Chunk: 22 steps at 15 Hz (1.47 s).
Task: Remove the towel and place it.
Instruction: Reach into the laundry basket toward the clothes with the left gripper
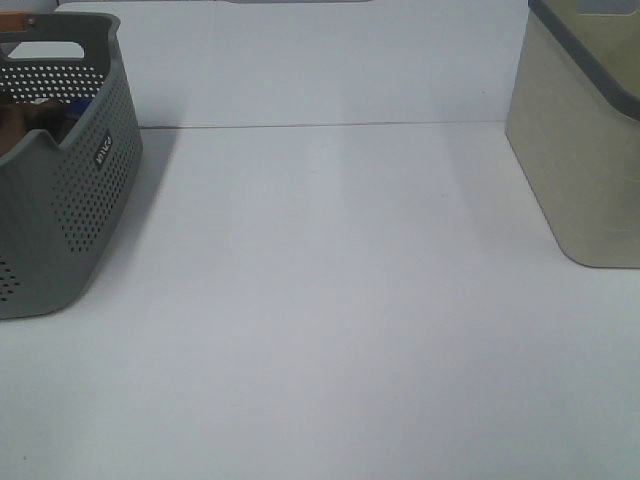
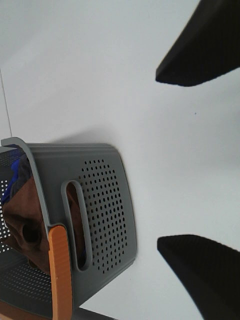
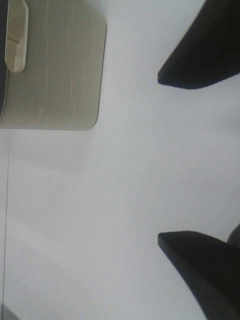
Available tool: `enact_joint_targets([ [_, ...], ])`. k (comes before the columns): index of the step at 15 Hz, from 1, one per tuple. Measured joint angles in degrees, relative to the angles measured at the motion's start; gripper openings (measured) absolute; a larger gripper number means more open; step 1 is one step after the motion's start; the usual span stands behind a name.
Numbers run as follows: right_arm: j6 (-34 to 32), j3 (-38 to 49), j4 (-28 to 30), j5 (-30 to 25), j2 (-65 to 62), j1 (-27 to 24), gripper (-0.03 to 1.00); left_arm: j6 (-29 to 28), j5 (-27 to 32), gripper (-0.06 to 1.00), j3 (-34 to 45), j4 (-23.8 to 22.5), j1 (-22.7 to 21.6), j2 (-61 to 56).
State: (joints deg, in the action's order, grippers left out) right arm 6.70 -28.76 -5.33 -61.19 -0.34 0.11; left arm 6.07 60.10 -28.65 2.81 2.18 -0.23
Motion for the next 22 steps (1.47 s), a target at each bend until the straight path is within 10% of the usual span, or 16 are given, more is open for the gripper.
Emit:
enact_joint_targets([
  [22, 0.0, 0.0, 0.0, 0.0, 0.0, 0.0, 0.75, 0.0, 0.0, 0.78, 0.0, 0.0, 0.0, 0.0],
])
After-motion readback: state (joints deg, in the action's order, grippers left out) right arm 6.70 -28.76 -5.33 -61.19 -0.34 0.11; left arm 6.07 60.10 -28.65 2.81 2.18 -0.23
